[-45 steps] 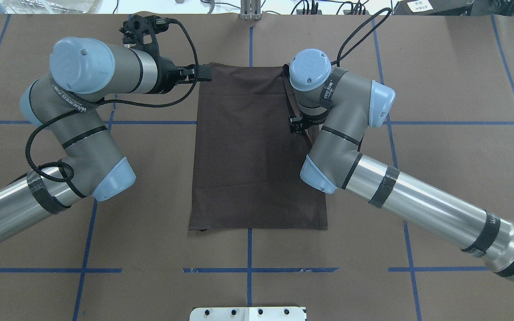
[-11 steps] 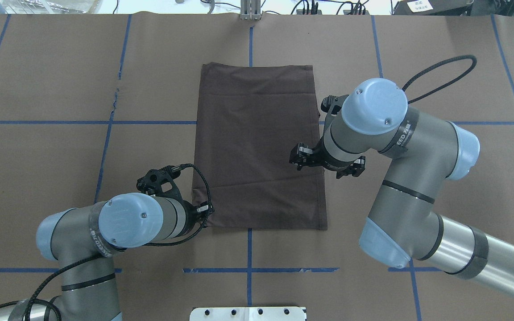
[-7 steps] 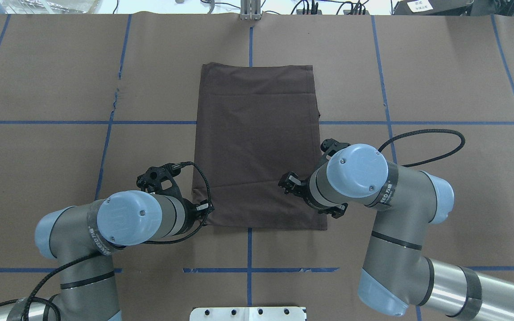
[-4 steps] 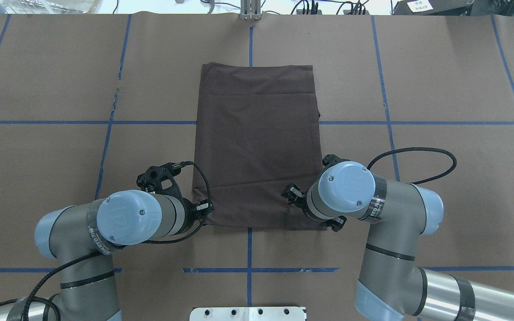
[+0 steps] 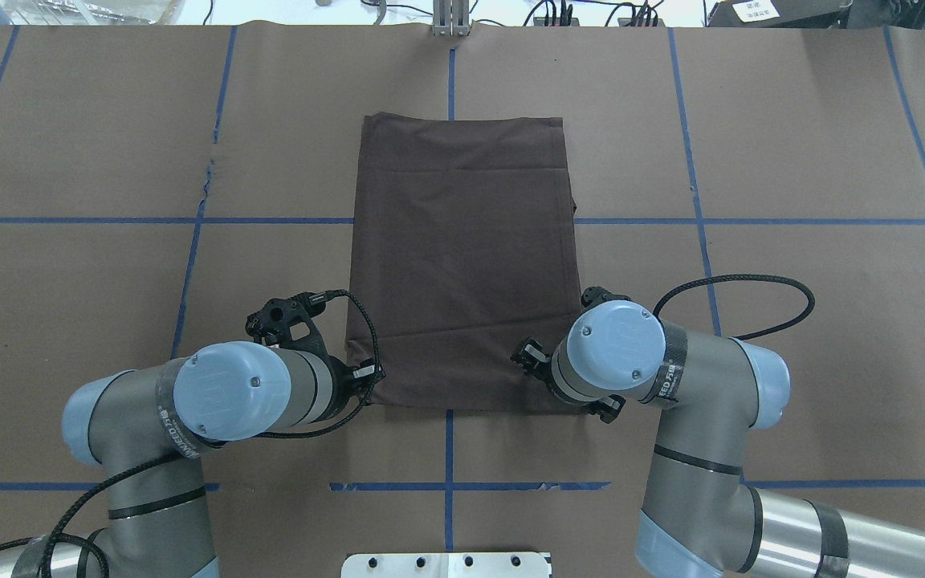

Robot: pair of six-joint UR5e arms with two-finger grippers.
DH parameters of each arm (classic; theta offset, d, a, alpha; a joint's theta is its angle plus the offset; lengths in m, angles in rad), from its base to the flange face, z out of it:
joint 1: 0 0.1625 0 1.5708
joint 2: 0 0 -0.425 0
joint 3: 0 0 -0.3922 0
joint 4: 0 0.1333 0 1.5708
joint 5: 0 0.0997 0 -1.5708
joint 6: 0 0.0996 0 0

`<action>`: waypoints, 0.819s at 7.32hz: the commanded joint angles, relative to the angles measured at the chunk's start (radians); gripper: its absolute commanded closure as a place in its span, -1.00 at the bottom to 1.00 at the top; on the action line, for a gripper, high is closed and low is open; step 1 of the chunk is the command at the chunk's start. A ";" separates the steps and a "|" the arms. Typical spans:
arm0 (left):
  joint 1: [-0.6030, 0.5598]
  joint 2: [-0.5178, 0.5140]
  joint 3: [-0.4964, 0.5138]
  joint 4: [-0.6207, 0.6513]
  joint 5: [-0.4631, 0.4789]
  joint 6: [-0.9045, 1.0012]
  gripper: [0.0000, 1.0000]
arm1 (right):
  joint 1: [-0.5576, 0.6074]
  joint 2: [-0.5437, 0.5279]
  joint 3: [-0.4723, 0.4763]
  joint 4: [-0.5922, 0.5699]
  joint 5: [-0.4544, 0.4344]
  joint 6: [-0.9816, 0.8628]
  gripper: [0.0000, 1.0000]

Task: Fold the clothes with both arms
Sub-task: 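Grasp the near corners of the shirt with both grippers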

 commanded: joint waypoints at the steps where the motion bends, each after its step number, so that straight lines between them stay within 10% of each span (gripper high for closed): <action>1: -0.005 0.000 -0.002 0.000 0.000 0.000 1.00 | -0.007 -0.001 -0.005 0.002 -0.005 0.000 -1.00; 4: -0.011 -0.002 -0.002 0.000 0.000 0.000 1.00 | -0.013 -0.004 -0.003 0.002 -0.011 0.002 -0.79; 6: -0.011 -0.002 -0.002 0.000 0.000 0.000 1.00 | -0.013 -0.002 -0.005 0.002 -0.011 0.002 0.13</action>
